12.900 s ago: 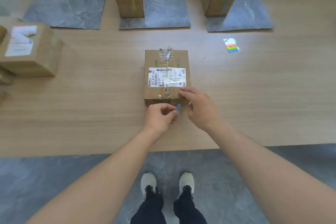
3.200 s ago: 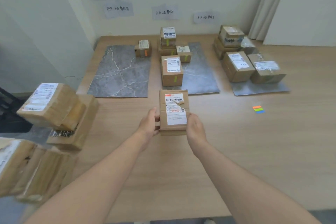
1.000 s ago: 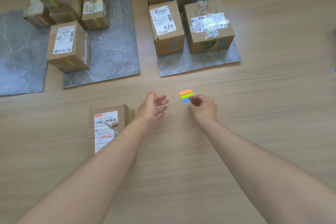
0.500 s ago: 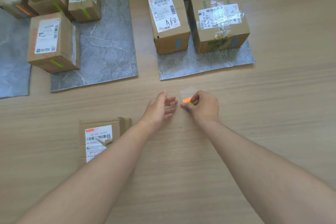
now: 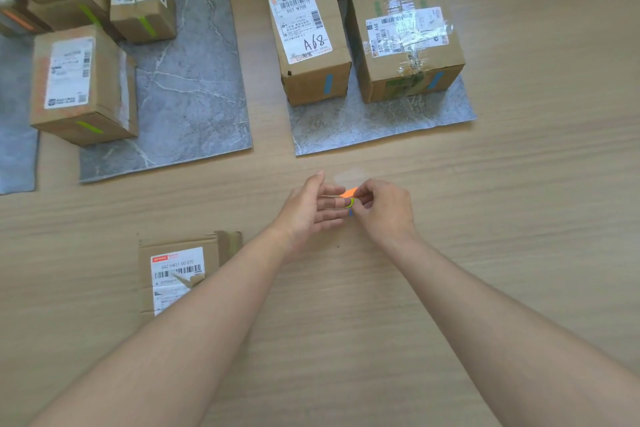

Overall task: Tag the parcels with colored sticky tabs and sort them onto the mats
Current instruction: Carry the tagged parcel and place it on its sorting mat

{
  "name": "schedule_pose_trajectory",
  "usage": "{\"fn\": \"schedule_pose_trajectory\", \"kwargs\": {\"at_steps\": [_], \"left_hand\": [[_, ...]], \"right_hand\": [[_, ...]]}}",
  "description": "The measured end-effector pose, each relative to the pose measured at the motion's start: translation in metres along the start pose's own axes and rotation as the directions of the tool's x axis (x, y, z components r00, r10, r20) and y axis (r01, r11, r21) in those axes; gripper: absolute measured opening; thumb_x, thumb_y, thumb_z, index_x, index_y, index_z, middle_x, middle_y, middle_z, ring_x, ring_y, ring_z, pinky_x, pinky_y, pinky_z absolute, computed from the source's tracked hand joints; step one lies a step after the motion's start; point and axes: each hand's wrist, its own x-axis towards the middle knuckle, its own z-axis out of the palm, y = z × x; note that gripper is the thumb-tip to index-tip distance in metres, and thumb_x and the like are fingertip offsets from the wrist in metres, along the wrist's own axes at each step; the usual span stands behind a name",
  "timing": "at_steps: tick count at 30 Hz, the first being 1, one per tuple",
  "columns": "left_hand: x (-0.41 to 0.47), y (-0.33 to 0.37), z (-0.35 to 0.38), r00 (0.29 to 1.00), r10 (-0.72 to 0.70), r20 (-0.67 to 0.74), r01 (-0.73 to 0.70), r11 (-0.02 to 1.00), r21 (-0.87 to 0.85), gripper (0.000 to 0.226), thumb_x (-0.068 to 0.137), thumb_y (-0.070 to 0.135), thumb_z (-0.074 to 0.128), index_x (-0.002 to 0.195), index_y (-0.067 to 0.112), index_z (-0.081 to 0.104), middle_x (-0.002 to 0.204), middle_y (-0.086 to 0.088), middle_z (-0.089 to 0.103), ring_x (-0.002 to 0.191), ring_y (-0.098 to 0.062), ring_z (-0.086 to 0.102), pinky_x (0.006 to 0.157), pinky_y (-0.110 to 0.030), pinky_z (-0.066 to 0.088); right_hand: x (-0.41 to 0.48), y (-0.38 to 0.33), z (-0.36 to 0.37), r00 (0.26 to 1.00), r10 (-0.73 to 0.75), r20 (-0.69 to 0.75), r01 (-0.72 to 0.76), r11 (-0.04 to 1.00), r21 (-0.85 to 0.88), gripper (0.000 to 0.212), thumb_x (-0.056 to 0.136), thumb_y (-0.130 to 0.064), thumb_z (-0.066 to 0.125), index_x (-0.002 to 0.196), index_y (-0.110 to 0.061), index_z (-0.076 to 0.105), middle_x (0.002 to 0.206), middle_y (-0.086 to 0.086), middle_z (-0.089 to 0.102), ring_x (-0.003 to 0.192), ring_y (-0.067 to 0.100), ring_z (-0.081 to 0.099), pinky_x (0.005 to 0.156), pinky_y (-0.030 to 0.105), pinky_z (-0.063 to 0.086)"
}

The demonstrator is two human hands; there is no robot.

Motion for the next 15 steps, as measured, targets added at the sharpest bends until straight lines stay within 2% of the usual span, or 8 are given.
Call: {"fn": "schedule_pose_trajectory", "kwargs": {"at_steps": [2,5,7,9,12,13,15], "left_hand": [[0.001,-0.003,0.002,0.999,-0.045,0.026,0.045,0.999,0.007,0.056,0.104,0.049,0.033,0.113,0.005,0.066,0.12,-0.022,0.069,0.109,-0.031,0.068,0.098,-0.042,0.054],[-0.001,-0.006,0.005,0.995,-0.089,0.042,0.09,0.996,-0.016,0.062,0.103,0.052,0.037,0.127,0.0,0.061,0.124,-0.02,0.067,0.119,-0.029,0.064,0.102,-0.042,0.051],[-0.003,-0.007,0.006,0.993,-0.106,0.049,0.108,0.994,-0.032,0.065,0.102,0.054,0.039,0.136,0.0,0.053,0.131,-0.019,0.063,0.125,-0.028,0.059,0.102,-0.041,0.051],[-0.006,-0.005,0.01,0.992,-0.117,0.056,0.118,0.993,-0.015,0.069,0.101,0.055,0.04,0.142,0.0,0.046,0.138,-0.019,0.058,0.131,-0.028,0.054,0.104,-0.04,0.05],[-0.012,-0.004,0.016,0.992,-0.116,0.048,0.116,0.993,0.019,0.071,0.1,0.058,0.041,0.145,0.003,0.043,0.144,-0.017,0.053,0.138,-0.027,0.047,0.104,-0.04,0.049],[-0.015,-0.006,0.018,0.992,-0.113,0.05,0.112,0.994,0.011,0.069,0.1,0.057,0.042,0.144,0.005,0.044,0.145,-0.016,0.052,0.14,-0.026,0.044,0.105,-0.041,0.049],[-0.023,-0.009,0.022,0.997,-0.069,0.045,0.068,0.998,0.003,0.057,0.101,0.053,0.043,0.137,0.01,0.053,0.143,-0.015,0.053,0.138,-0.025,0.047,0.104,-0.043,0.05]], "right_hand": [[-0.001,0.001,-0.002,1.0,-0.007,0.019,0.007,1.0,0.009,0.014,0.082,-0.012,0.07,0.092,-0.016,0.078,0.082,0.001,0.076,0.079,0.022,0.071,0.079,0.037,0.057],[-0.002,0.003,-0.006,0.998,0.001,0.056,-0.002,1.0,0.011,0.02,0.087,-0.009,0.064,0.1,-0.018,0.077,0.09,0.002,0.077,0.086,0.023,0.071,0.083,0.034,0.055],[-0.004,0.005,-0.01,0.997,0.058,0.049,-0.059,0.998,0.017,0.022,0.09,-0.008,0.061,0.104,-0.018,0.074,0.095,0.004,0.076,0.093,0.025,0.069,0.085,0.031,0.052],[-0.006,0.007,-0.02,0.98,0.194,-0.04,-0.191,0.98,0.06,0.023,0.092,-0.006,0.057,0.107,-0.018,0.069,0.1,0.007,0.074,0.1,0.027,0.067,0.086,0.03,0.046],[-0.012,0.011,-0.04,0.857,0.456,-0.238,-0.4,0.882,0.25,0.022,0.094,-0.003,0.051,0.11,-0.013,0.062,0.105,0.01,0.071,0.107,0.031,0.063,0.087,0.032,0.044],[-0.016,0.011,-0.046,0.83,0.482,-0.282,-0.397,0.864,0.308,0.021,0.094,-0.003,0.051,0.11,-0.012,0.06,0.101,0.008,0.071,0.104,0.031,0.064,0.086,0.032,0.043],[-0.027,0.006,-0.051,0.853,0.407,-0.326,-0.283,0.886,0.367,0.015,0.093,-0.006,0.057,0.106,-0.014,0.059,0.083,-0.003,0.067,0.086,0.024,0.065,0.08,0.031,0.045]]}}
